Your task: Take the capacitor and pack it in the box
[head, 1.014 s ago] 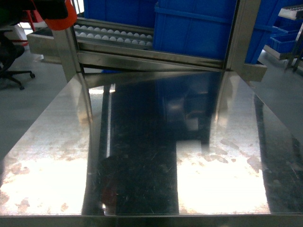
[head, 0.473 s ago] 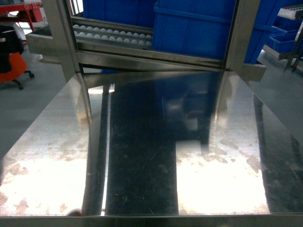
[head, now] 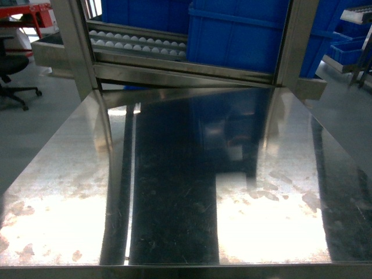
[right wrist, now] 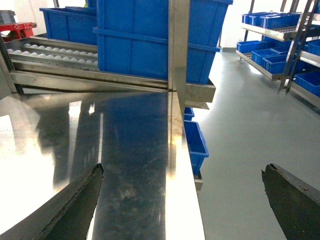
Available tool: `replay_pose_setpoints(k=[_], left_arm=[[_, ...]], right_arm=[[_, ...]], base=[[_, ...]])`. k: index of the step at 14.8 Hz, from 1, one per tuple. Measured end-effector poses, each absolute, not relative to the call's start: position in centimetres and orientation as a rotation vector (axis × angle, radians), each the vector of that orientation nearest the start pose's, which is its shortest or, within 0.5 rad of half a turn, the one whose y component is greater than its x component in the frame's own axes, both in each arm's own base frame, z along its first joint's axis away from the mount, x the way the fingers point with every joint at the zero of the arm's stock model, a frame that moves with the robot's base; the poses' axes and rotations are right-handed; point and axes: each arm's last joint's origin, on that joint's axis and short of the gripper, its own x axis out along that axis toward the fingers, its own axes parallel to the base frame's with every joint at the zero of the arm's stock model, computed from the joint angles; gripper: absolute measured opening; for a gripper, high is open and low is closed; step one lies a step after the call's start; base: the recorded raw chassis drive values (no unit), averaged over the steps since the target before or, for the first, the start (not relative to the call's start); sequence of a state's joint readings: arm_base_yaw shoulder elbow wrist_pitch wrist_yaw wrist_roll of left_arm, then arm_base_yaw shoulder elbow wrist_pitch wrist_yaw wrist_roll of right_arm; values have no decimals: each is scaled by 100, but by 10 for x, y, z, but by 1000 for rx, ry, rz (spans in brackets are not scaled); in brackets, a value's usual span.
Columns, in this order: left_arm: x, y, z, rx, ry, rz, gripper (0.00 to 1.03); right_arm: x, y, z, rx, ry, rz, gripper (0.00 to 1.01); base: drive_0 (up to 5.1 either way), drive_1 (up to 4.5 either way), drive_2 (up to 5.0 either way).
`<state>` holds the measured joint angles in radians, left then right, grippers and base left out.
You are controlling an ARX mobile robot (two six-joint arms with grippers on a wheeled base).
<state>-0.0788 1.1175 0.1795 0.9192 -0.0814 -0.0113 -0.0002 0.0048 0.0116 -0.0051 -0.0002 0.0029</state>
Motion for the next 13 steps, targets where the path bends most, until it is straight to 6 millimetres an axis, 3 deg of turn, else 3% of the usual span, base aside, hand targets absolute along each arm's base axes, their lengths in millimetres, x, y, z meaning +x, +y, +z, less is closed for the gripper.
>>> replay_pose_setpoints(k=[4,6,13], left_arm=[[169,1,171,-11,-13,19,45],[158,0,157,-11,47,0,45],[135,0,168,-11,-2,0,45]], right_arm=[[97,0,167,3,-1,0,98],[97,0,167,3,-2,0,98],[97,0,167,3,-2,0,98]], base=[[0,0,0],[0,0,0],[0,0,0]])
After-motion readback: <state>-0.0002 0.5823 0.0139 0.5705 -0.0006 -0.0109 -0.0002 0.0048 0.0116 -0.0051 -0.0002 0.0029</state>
